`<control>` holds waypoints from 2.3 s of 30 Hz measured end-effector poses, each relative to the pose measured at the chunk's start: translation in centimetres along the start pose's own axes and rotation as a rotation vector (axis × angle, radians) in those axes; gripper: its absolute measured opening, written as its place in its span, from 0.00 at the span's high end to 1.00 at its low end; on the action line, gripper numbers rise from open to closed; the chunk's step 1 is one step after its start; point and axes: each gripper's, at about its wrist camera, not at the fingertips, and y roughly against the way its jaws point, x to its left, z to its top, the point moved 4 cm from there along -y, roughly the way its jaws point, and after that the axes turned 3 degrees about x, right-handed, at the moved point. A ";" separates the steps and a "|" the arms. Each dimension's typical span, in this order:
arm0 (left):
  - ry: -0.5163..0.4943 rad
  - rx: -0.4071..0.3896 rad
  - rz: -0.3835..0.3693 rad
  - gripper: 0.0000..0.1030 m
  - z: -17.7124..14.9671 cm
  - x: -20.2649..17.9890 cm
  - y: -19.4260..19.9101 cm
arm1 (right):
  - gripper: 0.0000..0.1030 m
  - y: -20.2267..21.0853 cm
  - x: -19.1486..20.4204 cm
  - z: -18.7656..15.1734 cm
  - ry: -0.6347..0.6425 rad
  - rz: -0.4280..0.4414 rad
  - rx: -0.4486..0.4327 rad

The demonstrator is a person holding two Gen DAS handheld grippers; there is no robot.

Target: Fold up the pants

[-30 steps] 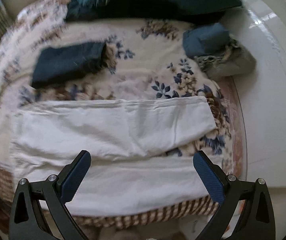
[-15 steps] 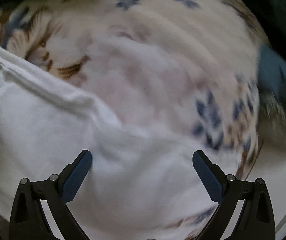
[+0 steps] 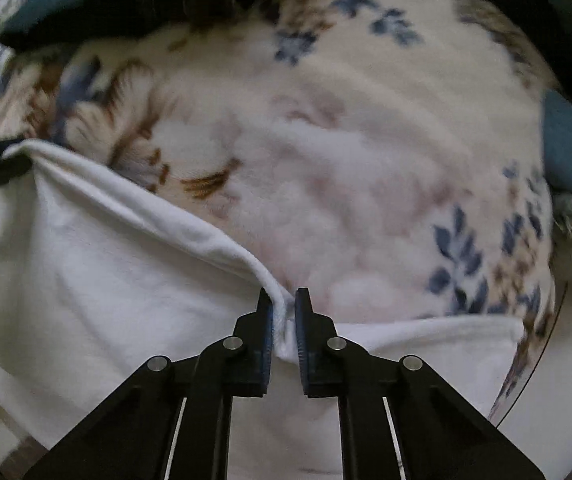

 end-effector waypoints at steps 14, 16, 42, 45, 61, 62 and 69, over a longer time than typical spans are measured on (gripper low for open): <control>0.395 -0.146 -0.005 0.92 -16.8 -8.9 10.5 | 0.92 12.0 7.6 -18.4 -0.028 -0.014 -0.251; 0.450 -0.105 -0.005 0.92 -20.4 -11.2 9.4 | 0.92 11.4 9.5 -21.5 -0.014 -0.007 -0.227; 0.686 0.021 0.215 0.08 -22.5 -10.7 3.7 | 0.12 6.2 -0.5 -21.2 -0.455 0.155 -0.027; 0.655 0.031 0.227 0.08 -19.5 -10.4 3.0 | 0.13 1.9 -1.8 -16.1 -0.477 0.092 0.047; 0.530 0.038 0.185 0.08 -16.6 -16.3 2.4 | 0.94 2.8 -16.6 -44.4 -1.094 0.180 -0.066; 0.518 0.043 0.183 0.08 -16.6 -17.0 2.1 | 0.93 0.7 -17.0 -46.5 -1.153 0.228 -0.026; 0.453 0.051 0.194 0.08 -16.4 -20.1 1.6 | 0.69 -1.3 -17.1 -51.6 -1.250 0.410 0.021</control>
